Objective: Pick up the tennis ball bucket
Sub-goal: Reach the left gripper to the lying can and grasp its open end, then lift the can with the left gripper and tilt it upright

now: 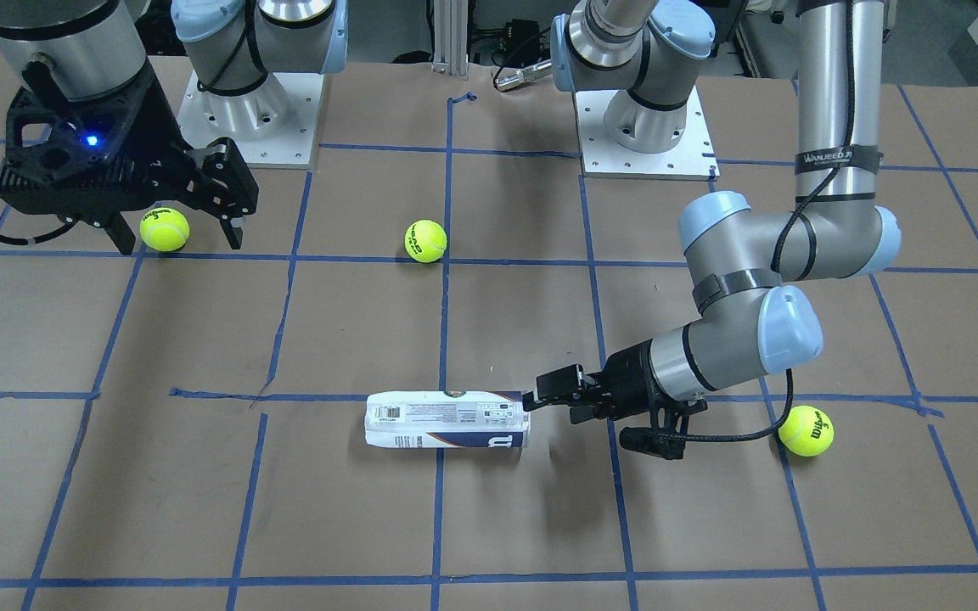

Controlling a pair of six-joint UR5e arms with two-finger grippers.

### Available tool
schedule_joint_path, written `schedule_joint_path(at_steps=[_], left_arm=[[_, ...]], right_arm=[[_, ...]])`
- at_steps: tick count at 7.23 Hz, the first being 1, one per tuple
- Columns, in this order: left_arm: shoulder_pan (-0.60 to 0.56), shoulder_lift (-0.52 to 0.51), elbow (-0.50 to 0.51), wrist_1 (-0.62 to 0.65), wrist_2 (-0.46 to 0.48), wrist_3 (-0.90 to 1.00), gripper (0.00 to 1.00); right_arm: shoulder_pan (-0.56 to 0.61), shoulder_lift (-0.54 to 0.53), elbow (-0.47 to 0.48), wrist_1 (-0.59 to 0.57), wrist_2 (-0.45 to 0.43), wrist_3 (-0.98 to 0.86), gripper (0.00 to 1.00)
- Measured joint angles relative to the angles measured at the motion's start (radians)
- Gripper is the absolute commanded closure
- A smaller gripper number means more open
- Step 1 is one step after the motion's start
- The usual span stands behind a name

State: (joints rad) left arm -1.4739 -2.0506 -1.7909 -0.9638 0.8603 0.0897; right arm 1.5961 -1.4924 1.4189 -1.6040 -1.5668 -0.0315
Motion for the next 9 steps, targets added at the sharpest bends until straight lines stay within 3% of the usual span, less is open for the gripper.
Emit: schedule_joint_path(at_steps=[3,4,5,6,7,9], left_arm=[[-0.058,-0.067,-0.001,0.045,-0.03,-0.008,0.04],[-0.067,-0.074,-0.001,0.047,-0.032,-0.013,0.38],[-0.073,-0.076,0.0,0.049,-0.038,-0.029,0.53],[-0.076,-0.076,0.001,0.048,-0.055,-0.048,0.82],[-0.076,-0.076,0.003,0.045,-0.083,-0.082,1.0],[-0.076,-0.07,0.035,0.048,-0.109,-0.252,1.0]], right_arm=[[0.0,-0.006,0.001,0.008,-0.001,0.027,0.0],[0.0,-0.006,0.001,0.009,0.0,0.027,0.0],[0.0,-0.006,0.002,0.01,0.0,0.027,0.0],[-0.001,-0.006,0.002,0.01,0.001,0.026,0.0],[-0.001,-0.006,0.002,0.01,0.001,0.025,0.0],[0.0,-0.006,0.003,0.011,0.0,0.023,0.0]])
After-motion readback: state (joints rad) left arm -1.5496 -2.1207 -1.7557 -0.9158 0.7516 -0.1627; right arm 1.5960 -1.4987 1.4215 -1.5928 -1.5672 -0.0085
